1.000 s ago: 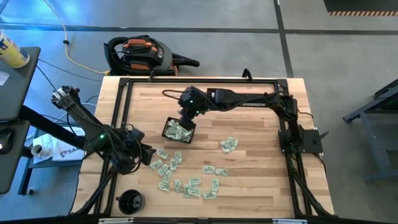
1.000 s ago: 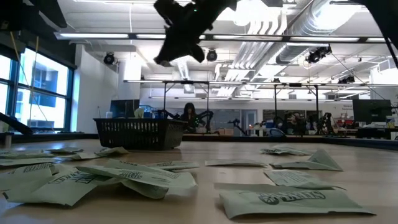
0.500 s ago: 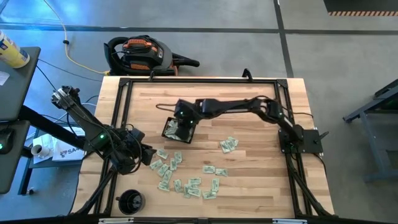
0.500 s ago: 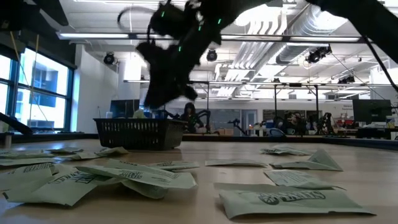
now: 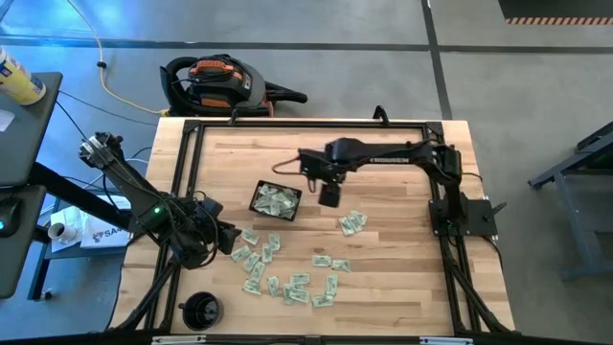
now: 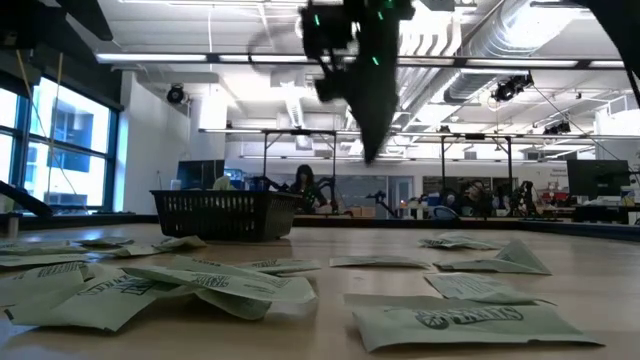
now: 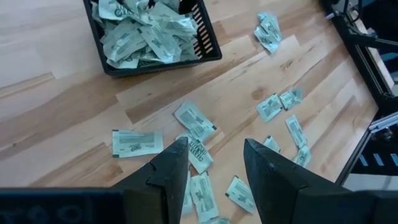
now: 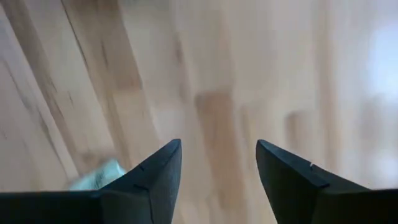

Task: Pick and place Stevia / Truvia into bins
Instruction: Put the green stevia packet into the black basket

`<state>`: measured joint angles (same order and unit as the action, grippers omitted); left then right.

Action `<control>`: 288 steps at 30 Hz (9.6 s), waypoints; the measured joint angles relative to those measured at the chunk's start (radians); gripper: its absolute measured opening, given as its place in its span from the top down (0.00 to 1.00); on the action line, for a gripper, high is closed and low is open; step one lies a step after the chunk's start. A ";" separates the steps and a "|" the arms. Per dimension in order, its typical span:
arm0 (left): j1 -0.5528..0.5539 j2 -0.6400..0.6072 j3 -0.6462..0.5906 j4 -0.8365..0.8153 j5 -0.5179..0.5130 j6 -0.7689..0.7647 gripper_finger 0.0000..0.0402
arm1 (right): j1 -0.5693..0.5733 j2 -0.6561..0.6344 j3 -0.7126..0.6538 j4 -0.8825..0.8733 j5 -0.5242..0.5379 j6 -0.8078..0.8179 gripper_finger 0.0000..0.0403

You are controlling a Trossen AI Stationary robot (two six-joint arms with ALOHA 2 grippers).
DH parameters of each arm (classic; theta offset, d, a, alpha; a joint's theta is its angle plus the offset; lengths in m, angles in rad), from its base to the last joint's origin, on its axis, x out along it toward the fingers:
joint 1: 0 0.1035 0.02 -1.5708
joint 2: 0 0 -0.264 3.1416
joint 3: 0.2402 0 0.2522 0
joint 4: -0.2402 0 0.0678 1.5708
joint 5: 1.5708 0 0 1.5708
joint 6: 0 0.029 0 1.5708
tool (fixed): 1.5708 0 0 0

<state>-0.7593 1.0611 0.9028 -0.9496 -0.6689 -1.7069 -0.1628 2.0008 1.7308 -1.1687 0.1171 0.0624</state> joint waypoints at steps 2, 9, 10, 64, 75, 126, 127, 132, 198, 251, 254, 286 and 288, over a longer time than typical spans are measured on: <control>0.000 0.003 0.000 0.001 -0.005 -0.002 0.53 | -0.002 -0.033 -0.119 0.056 -0.034 0.009 0.51; 0.016 0.030 0.000 -0.055 0.069 -0.029 0.52 | 0.056 -0.127 -0.398 0.263 -0.147 0.181 0.50; 0.031 0.039 0.000 -0.089 0.097 -0.029 0.52 | 0.066 -0.136 -0.412 0.285 -0.138 0.200 0.50; 0.517 0.314 -0.303 0.355 0.652 1.308 0.95 | -0.029 -0.144 -0.262 0.277 0.112 -0.116 0.51; 0.458 0.261 -0.022 -0.057 0.499 1.151 0.95 | -0.041 -0.144 -0.262 0.286 0.115 -0.122 0.50; 0.176 0.311 -0.132 0.208 0.480 0.749 0.44 | -0.037 -0.143 -0.262 0.361 0.034 -0.082 0.50; 0.175 0.324 -0.135 0.210 0.493 0.745 0.42 | -0.037 -0.143 -0.262 0.358 0.032 -0.073 0.50; 0.175 0.392 -0.135 0.269 0.541 0.773 0.35 | -0.037 -0.143 -0.262 0.340 0.032 -0.050 0.50; 0.875 0.446 0.152 0.159 0.560 1.515 0.46 | -0.040 -0.143 -0.262 0.363 0.081 -0.099 0.50; 0.469 0.445 0.373 -0.207 0.362 0.965 0.50 | 0.176 -0.358 -0.721 0.425 -0.300 0.161 0.53; 0.469 0.445 0.373 -0.205 0.362 0.965 0.50 | 0.231 -0.358 -0.766 0.481 -0.291 0.155 0.53; 0.470 0.445 0.373 -0.204 0.341 0.976 0.50 | 0.340 -0.390 -0.991 0.791 -0.154 0.398 0.96; 0.470 0.445 0.373 -0.204 0.341 0.975 0.50 | 0.337 -0.416 -0.983 0.770 -0.145 0.436 0.95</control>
<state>-0.2890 1.5063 1.2758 -1.1536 -0.3275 -0.7314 0.1746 1.5850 0.7483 -0.3990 -0.0278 0.4979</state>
